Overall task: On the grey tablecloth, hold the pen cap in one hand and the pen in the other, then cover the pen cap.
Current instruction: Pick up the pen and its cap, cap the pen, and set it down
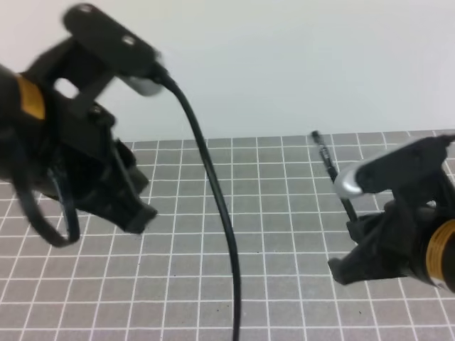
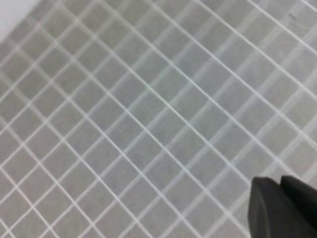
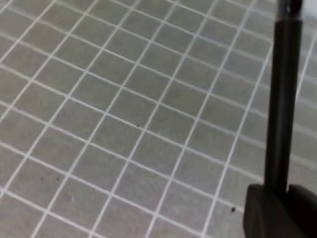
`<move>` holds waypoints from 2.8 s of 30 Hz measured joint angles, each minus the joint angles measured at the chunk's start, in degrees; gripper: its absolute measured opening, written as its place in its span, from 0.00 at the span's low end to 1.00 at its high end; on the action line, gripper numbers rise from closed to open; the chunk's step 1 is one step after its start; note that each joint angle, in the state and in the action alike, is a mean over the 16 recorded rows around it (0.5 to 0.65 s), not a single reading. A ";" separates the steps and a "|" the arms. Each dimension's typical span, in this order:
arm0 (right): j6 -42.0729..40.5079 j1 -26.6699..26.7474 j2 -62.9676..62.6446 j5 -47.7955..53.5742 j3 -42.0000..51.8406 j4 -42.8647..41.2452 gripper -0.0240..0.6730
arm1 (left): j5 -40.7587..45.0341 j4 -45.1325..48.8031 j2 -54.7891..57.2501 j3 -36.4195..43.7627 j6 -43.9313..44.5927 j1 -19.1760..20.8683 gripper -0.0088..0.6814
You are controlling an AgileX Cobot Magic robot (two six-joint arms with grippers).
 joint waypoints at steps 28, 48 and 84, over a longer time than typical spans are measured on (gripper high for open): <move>-29.91 -12.95 25.39 14.65 -16.45 44.41 0.03 | -22.23 3.43 -19.27 21.53 -17.54 0.00 0.01; -27.31 -13.25 29.24 12.76 -16.78 36.91 0.36 | -22.32 3.93 -19.40 21.60 -17.78 0.00 0.01; 26.16 -13.25 -24.55 -12.60 27.70 -37.48 0.03 | -77.46 16.21 -25.62 63.52 -25.81 0.00 0.01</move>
